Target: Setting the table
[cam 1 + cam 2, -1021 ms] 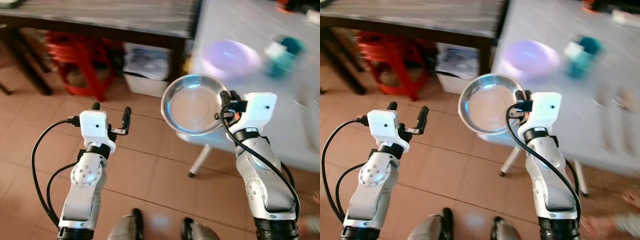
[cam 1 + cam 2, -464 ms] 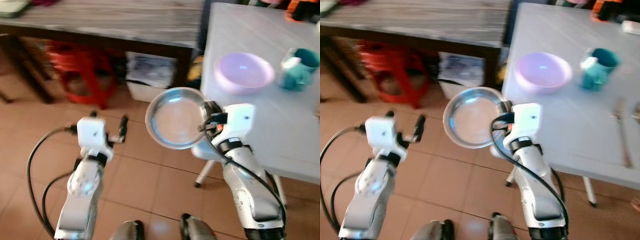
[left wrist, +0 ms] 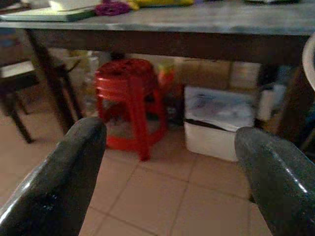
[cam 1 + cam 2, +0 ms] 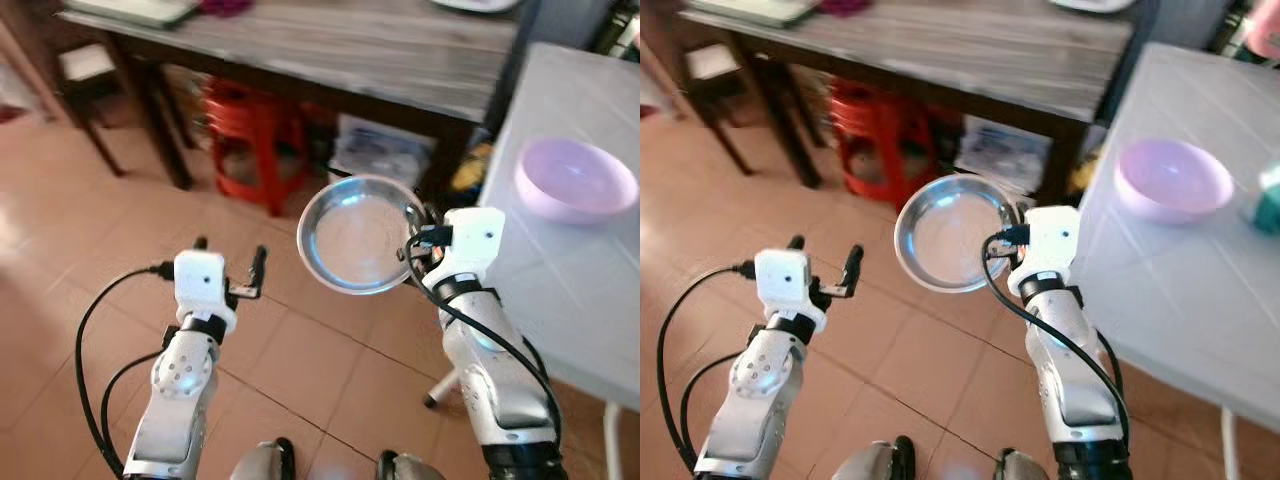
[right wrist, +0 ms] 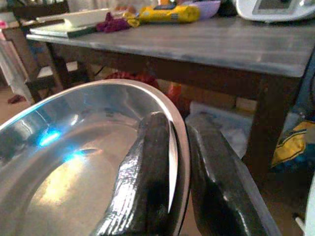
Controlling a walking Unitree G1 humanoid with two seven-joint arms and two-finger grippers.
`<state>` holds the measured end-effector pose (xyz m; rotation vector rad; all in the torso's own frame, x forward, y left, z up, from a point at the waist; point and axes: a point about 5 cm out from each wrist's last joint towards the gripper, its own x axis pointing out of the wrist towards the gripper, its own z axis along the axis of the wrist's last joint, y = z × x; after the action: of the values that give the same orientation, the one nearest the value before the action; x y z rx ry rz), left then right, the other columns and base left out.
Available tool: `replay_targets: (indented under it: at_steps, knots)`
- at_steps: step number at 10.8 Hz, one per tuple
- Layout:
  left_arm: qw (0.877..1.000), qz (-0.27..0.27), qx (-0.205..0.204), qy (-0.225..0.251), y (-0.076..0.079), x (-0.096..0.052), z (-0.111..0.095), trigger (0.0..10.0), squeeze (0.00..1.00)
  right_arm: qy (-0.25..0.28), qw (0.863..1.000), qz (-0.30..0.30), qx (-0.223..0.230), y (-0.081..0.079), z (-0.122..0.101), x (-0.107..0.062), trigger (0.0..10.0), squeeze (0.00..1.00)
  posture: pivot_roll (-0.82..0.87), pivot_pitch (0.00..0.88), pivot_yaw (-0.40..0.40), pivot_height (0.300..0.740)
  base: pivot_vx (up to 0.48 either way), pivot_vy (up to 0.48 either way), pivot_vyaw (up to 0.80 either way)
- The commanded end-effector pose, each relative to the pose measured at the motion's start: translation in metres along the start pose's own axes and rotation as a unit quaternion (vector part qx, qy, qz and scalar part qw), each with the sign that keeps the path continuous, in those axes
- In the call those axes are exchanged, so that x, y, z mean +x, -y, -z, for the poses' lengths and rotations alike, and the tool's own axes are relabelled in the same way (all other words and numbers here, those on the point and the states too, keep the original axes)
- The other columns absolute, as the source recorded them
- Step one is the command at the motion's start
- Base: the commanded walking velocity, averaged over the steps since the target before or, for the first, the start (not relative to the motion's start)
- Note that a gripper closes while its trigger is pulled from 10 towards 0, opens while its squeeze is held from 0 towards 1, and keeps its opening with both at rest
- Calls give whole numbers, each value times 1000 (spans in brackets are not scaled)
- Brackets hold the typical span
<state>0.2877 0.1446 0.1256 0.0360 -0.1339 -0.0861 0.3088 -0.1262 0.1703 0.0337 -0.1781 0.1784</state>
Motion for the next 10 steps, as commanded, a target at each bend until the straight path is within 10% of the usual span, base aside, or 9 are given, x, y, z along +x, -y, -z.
replay_targets:
  at_steps: [1,10]
  knots:
    - [1000,-4,4,8,-1,3,-1,10000,0,10,1000,-3,-3,-1,-1,2,10000,0,-46,80,45,740,0,0,0]
    - [1000,-13,3,22,5,5,4,10000,0,-29,999,-1,-21,2,29,-13,10000,0,-51,129,27,740,0,0,0]
